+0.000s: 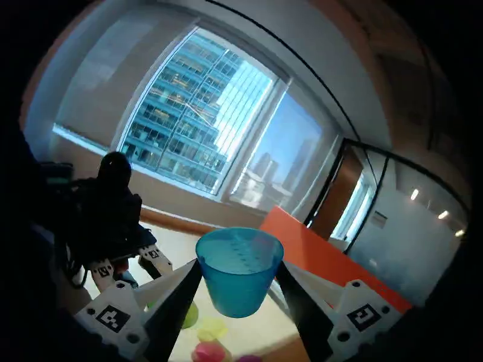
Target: Pour water
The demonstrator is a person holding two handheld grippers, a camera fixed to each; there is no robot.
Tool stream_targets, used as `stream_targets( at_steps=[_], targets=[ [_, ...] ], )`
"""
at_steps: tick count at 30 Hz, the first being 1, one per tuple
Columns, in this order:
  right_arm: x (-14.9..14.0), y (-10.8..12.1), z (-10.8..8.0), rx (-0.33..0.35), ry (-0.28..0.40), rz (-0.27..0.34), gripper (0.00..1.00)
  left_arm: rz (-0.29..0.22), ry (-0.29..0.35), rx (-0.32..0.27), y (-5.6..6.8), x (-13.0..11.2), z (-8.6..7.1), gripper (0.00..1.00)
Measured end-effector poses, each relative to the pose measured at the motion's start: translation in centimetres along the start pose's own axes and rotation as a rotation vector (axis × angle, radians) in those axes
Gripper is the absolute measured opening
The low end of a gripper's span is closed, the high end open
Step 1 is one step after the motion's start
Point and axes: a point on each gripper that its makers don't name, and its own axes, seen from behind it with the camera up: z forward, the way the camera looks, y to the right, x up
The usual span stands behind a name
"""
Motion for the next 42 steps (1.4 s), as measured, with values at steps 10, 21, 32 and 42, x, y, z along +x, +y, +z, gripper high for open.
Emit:
stream_targets(
  at_steps=[10, 21, 32, 42],
  targets=[
    [0.4, -0.9, 0.0, 0.036, 0.010, 0.271, 0.88, 0.003, -0.002, 0.007, -0.1, 0.0, 0.1, 0.82],
    [1.3, -0.7, -0.4, 0.037, 0.034, 0.377, 0.88, 0.005, 0.000, 0.014, -0.4, 0.2, 0.0, 0.82],
    [-1.1, 0.1, -2.9, -0.013, 0.018, 0.369, 0.88, 0.006, -0.024, 0.043, -1.5, -0.8, -0.5, 0.82],
    [-4.8, 1.4, -6.6, -0.084, -0.012, 0.365, 0.88, 0.010, -0.053, 0.080, -2.6, -1.7, -1.4, 0.82]
  ],
)
